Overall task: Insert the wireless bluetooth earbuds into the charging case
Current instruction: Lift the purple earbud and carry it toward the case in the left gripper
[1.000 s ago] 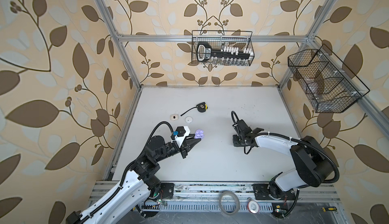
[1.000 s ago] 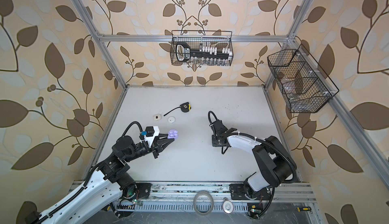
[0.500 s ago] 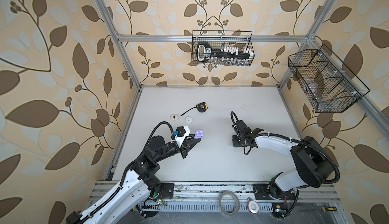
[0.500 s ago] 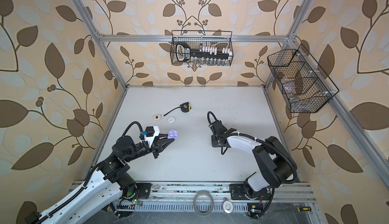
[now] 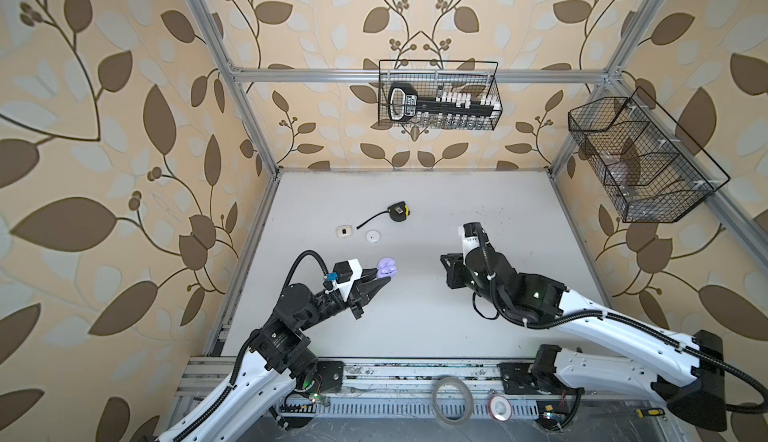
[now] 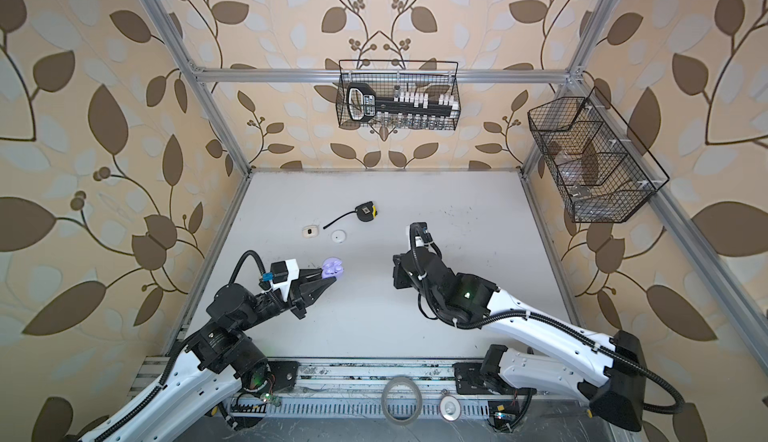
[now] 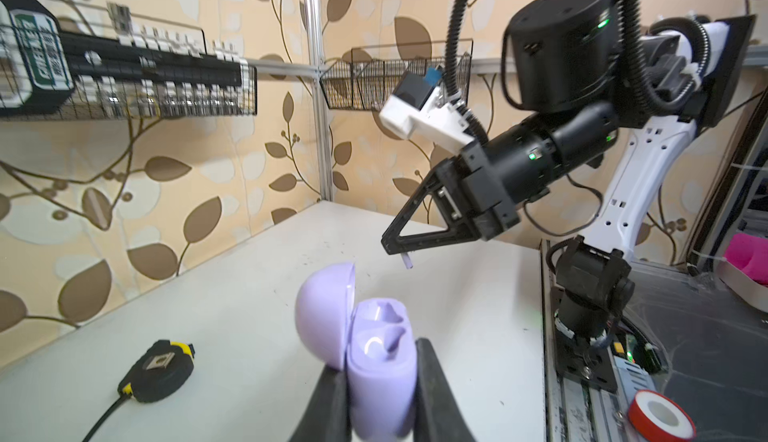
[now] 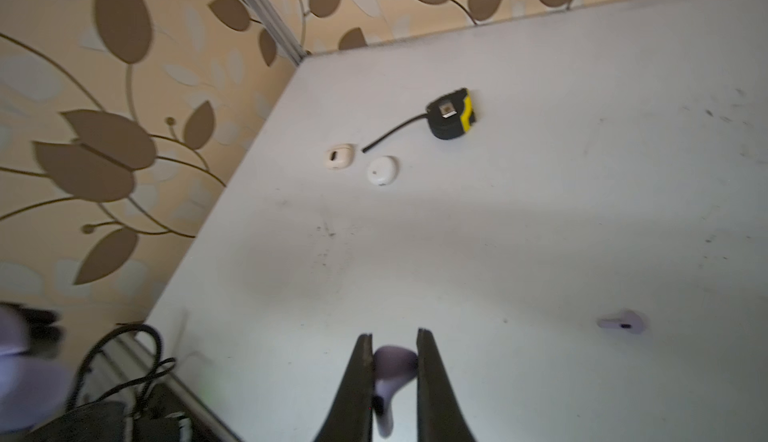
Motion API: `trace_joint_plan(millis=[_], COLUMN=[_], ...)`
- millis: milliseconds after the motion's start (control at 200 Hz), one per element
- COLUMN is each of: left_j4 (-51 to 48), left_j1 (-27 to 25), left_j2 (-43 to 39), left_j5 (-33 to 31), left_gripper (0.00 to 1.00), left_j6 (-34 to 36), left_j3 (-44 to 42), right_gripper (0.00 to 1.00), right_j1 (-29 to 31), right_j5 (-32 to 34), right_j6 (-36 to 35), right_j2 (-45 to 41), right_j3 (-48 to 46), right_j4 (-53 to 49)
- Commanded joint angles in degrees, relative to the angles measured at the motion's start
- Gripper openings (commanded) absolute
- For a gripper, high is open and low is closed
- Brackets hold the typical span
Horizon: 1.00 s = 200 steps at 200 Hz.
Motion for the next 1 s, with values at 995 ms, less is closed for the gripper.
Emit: trace_joint_plan(millis=[995], left_j4=[10.07], left_j1=[-0.44], left_j2=[-8.29], left_j5=[1.14], left_gripper=[0.0], left_j6=[2.7], left_j3=[-5.33], right_gripper=[0.06], right_j1=[18.92], right_j5=[12.46], right_j6=[-7.97], right_j2=[14.75], right_j3=[6.35], right_j4=[28.87])
